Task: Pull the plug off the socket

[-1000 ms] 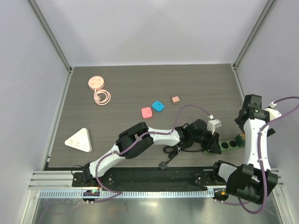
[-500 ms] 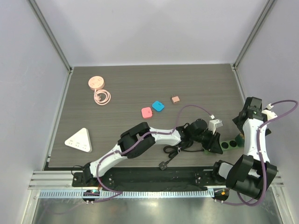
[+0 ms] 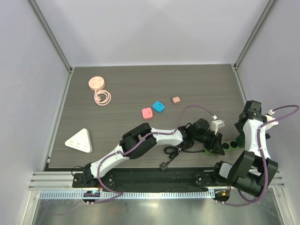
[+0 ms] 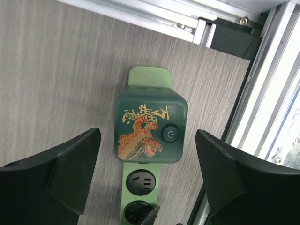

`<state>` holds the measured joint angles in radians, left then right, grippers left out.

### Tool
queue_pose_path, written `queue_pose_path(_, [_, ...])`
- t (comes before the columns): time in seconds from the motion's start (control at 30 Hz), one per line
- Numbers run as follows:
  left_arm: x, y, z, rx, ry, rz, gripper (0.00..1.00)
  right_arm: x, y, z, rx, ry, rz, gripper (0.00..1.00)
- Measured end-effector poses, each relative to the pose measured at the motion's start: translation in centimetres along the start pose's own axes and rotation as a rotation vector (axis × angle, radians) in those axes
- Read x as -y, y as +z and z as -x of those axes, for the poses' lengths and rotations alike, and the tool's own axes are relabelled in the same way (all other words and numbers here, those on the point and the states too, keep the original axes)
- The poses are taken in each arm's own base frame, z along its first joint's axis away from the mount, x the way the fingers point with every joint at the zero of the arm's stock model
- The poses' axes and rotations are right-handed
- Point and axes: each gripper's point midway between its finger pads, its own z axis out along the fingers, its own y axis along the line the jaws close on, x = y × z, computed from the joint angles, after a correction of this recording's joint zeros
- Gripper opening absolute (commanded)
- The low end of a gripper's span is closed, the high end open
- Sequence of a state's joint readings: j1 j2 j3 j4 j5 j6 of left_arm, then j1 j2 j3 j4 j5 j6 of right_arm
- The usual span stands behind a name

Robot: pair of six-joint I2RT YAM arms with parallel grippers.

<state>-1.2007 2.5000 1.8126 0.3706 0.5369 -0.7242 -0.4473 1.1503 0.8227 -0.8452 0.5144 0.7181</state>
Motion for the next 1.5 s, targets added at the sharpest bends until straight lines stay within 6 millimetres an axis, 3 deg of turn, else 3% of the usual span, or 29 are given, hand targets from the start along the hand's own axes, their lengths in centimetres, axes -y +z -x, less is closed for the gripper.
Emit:
queue_pose_path(0.17, [0.0, 0.3, 0.1, -0.034, 0.012, -0.01, 0.41, 0.4, 0.9, -1.2, -0.034, -0.01, -0.039, 0.82])
queue_pose_path(0.73, [-2.2, 0.9, 3.0, -0.02, 0.045, 0.047, 0.41, 0.5, 1.2, -1.3, -0.025, 0.026, -0.048, 0.72])
queue_pose_path(0.97, [-2.1, 0.9, 2.9, -0.025, 0.059, 0.044, 0.4, 0.2, 1.3, -1.4, -0.027, 0.041, -0.039, 0.64])
queue_pose_path(1.07, [-2.1, 0.9, 2.7, -0.032, 0.066, 0.037, 0.36, 0.2, 1.3, -1.4, -0.028, 0.042, -0.039, 0.56])
queue_pose_path(1.27, [-2.2, 0.7, 2.2, -0.065, 0.087, 0.033, 0.3, 0.2, 1.2, -1.4, -0.027, 0.046, -0.036, 0.55])
queue_pose_path(1.47, [-2.3, 0.8, 1.9, -0.112, 0.096, 0.009, 0.24, 0.3, 1.2, -1.4, -0.03, 0.048, -0.037, 0.33])
queue_pose_path(1.5, [-2.3, 0.8, 1.9, -0.119, 0.097, 0.01, 0.23, 0.3, 1.2, -1.5, -0.03, 0.048, -0.037, 0.26])
